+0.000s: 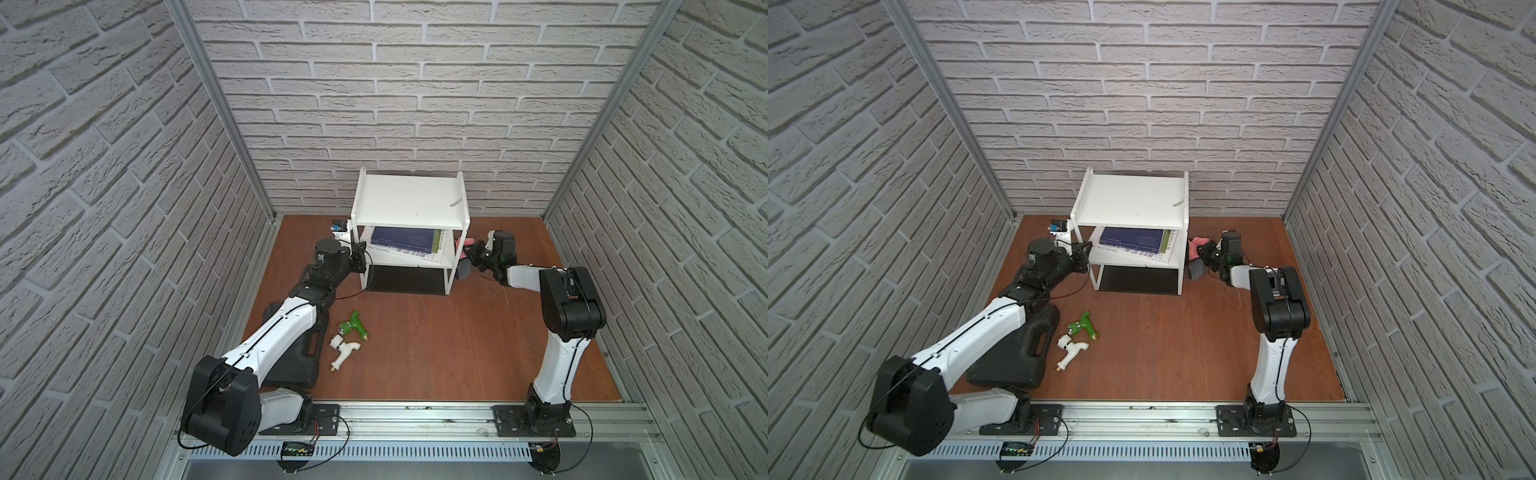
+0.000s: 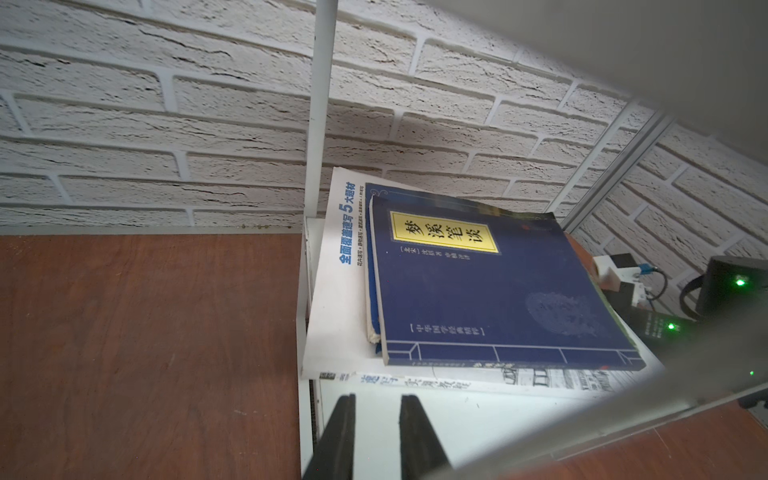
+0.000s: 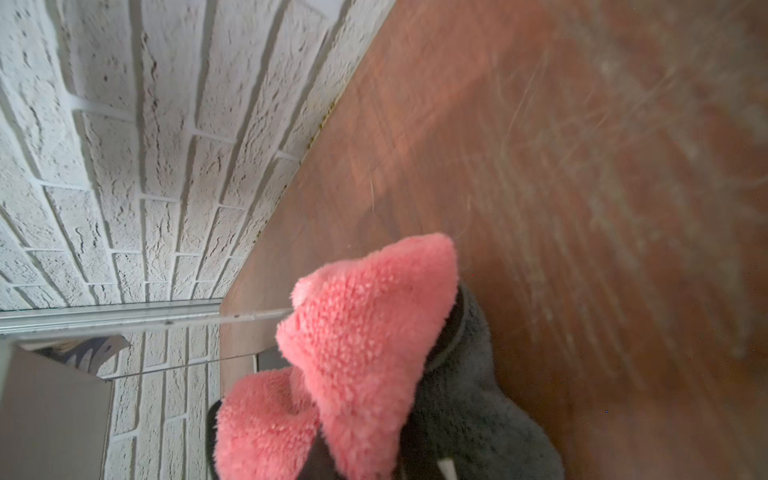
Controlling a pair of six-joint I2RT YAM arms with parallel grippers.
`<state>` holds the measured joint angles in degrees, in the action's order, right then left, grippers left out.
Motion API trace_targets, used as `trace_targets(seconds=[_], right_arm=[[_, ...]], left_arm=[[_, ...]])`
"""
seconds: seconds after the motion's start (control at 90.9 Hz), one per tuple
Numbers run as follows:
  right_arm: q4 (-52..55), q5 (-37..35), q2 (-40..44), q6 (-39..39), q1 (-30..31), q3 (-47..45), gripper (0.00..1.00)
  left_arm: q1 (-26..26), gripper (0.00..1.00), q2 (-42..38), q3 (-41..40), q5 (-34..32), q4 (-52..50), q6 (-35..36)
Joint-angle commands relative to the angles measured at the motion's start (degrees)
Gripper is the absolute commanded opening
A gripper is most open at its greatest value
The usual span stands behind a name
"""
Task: Wipe the bookshelf clean with a cloth
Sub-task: Wipe the dust from the shelf.
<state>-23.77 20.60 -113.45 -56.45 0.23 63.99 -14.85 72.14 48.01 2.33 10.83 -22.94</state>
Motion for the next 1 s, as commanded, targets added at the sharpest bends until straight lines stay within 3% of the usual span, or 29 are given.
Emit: trace_targets(seconds=[0.0,0.077,0.187,0.396,0.715,0.825,0.99], right_arm=[[-10.0,7.3,3.8,1.5,0.6,6.3,0.03],[-13.5,11.2,1.4,-0.6,2.0,10.1,0.03],[-12.0,11.1,-2.8,0.0,3.8,11.5,0.03],[-10.4,8.0,-5.3,0.1,2.4,0.8,0.03],[-15.8,24.6,-7.9,0.2,5.9,1.1,0.03],[-11.6,27.8,-7.4,0.9,7.4,1.7,0.02],[-4.4,20.5,-7.9,1.2,10.3,2.2,0.03]], left_arm=[[1.0,0.00,0.7,-0.5,-5.5,-9.7,2.5],[1.0,0.00,0.7,-0.5,-5.7,-9.7,2.6],[1.0,0.00,1.1,-0.8,-4.8,-9.3,2.1],[0.9,0.00,0.7,-1.2,-4.2,-8.8,1.5],[0.7,0.00,1.9,-1.6,-3.1,-6.5,0.1],[0.6,0.00,2.2,-1.5,-2.5,-5.6,-0.6],[0.5,0.00,1.9,-2.1,-2.1,-4.0,-1.7]])
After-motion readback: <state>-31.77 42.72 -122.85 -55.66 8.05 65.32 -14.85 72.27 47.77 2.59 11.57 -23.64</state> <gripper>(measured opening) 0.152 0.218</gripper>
